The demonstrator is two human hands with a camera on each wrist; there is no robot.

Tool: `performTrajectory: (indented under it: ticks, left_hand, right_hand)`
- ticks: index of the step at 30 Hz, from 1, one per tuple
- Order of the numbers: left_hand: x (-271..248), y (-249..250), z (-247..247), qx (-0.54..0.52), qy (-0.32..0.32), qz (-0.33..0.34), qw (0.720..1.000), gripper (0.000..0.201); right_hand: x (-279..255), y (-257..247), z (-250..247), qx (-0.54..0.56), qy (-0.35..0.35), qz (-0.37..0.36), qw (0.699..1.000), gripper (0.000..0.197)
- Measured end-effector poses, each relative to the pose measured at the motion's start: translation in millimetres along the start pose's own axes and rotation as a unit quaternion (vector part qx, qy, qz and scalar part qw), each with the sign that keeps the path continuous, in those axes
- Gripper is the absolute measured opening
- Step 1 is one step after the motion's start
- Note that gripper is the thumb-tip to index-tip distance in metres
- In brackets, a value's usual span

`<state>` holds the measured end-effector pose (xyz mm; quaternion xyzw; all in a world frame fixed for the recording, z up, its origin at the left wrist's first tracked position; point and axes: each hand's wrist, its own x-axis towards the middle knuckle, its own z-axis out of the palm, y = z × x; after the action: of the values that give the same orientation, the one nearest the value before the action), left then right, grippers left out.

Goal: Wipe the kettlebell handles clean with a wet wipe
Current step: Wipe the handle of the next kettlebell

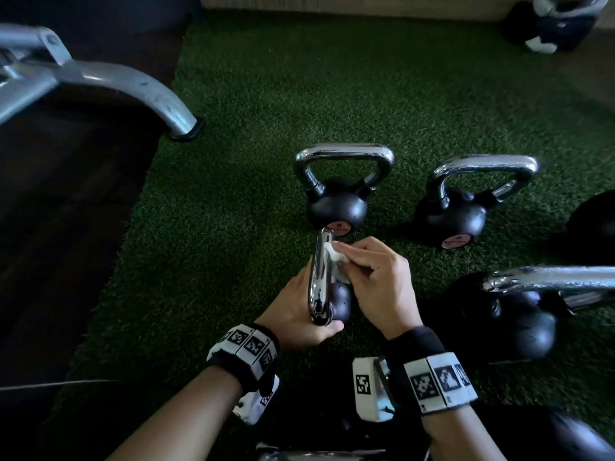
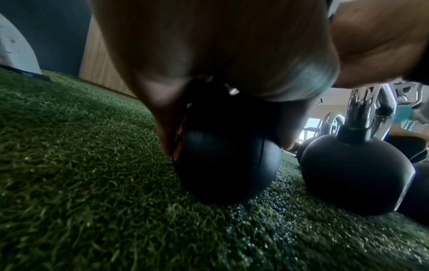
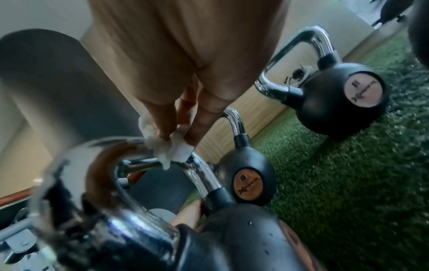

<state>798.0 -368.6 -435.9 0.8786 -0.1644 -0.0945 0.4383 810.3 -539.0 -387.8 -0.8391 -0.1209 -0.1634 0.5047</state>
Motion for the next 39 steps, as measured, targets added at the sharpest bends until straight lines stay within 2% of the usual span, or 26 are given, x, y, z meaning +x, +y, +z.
performTrajectory:
  ticks: [2,7,10,13,16,19,20,24,27,31,35,39]
  left_hand:
    - [3.6,-1.4,-2.9,-0.009,-0.017,-0.029,0.999,0.082]
    - [10.6,0.5,-7.4,0.017,-0.039,-0.048,0.998,0.063]
    - [16.4,-3.1,-10.4,-0.002,-0.072,-0.068,0.995,0.065]
    - [23.2,-3.6,-11.9,0.016,-0.103,-0.054,0.993,0.055]
    - [25.9,-4.8,-13.7,0.010,-0.111,-0.056,0.992,0.055]
    - [19.2,-12.4,-14.8,-0.007,-0.117,-0.084,0.990,0.029]
    - [17.9,-15.4,-15.7,-0.018,-0.115,-0.092,0.989,0.027]
    - [14.6,-21.5,-16.1,-0.007,-0.116,-0.093,0.989,0.035]
    - [10.6,-20.4,-17.7,-0.002,-0.120,-0.066,0.991,0.038]
    - [3.2,-17.0,-21.2,0.022,-0.101,-0.014,0.995,0.065]
    - [-4.4,-11.4,-22.9,0.026,-0.086,0.006,0.996,0.095]
    - [-7.1,-3.4,-24.1,0.029,-0.078,0.002,0.997,0.095]
  right_hand:
    - [-0.3,-3.2,-2.4,-0.005,-0.020,-0.012,1.000,0.025]
    - [10.4,-3.3,-2.7,0.010,-0.016,0.046,0.999,0.017]
    - [-2.2,-13.5,-11.5,0.027,-0.058,0.067,0.996,0.014]
    - [-11.9,-23.8,-16.1,0.041,-0.090,0.092,0.991,0.007]
    - [-7.5,-19.7,-15.9,0.072,-0.098,0.114,0.986,0.008]
    - [-13.9,-11.4,-9.5,0.051,-0.135,0.119,0.982,0.009]
    - [-17.3,-9.1,-7.3,0.030,-0.145,0.120,0.982,0.010]
    - [-17.4,-1.9,-7.1,0.001,-0.192,0.094,0.977,0.010]
    - [-7.8,2.9,-3.3,-0.014,-0.231,0.067,0.971,0.014]
    - [-4.8,6.9,4.0,-0.029,-0.286,0.046,0.957,0.011]
    - [-16.0,10.1,1.3,0.044,-0.319,0.106,0.941,0.010]
    - [-17.0,14.1,3.6,0.060,-0.322,0.140,0.934,0.009]
